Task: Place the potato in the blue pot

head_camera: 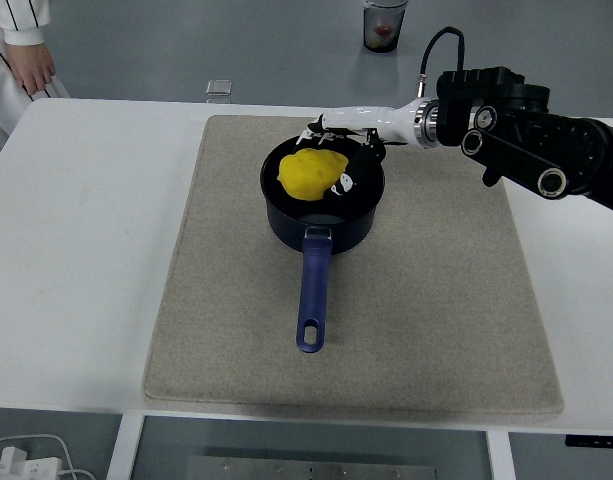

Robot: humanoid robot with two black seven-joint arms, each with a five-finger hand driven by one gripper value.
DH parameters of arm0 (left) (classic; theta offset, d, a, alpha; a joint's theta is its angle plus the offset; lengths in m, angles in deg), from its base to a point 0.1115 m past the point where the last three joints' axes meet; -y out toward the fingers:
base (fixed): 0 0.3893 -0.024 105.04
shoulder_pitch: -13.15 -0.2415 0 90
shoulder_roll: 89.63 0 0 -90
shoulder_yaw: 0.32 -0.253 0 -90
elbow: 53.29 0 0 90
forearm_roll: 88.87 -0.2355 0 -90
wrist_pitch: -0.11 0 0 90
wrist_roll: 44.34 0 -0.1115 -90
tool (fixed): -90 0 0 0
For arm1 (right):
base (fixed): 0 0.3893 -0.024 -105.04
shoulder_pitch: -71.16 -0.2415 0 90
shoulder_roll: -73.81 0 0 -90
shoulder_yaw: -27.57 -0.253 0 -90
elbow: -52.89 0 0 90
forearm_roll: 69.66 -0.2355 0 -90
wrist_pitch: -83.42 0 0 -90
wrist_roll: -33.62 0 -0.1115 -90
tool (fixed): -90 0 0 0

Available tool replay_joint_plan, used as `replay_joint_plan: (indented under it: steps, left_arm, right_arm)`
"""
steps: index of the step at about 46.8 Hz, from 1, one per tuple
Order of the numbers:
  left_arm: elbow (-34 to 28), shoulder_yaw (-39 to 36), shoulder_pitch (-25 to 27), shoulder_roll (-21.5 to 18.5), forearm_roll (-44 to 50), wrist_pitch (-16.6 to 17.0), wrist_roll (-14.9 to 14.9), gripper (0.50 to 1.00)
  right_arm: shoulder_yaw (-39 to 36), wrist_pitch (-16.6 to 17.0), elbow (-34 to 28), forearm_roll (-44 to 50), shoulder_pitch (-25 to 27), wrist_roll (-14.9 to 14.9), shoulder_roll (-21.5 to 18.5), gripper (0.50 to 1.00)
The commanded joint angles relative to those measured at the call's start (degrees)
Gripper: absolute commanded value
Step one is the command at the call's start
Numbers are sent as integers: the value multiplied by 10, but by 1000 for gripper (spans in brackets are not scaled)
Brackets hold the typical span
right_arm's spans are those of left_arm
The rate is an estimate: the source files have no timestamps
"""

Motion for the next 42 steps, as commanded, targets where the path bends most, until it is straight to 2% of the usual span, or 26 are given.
replay_joint_plan:
  steps: [1, 21, 30, 42]
  left_arm:
    - [0, 0, 0, 0, 0, 0, 0, 996]
    - [0, 0, 0, 0, 0, 0, 0, 996]
    - [0, 0, 0, 0, 0, 0, 0, 996]
    - [0, 0, 0, 0, 0, 0, 0, 996]
  right_arm:
    - [0, 2, 0, -3, 0, 0, 0, 889]
    - [-11, 15, 1, -27, -6, 1, 12, 889]
    - [-11, 31, 1, -134, -10, 1, 48, 889]
    - [-12, 21, 0, -278, 10, 0, 74, 887]
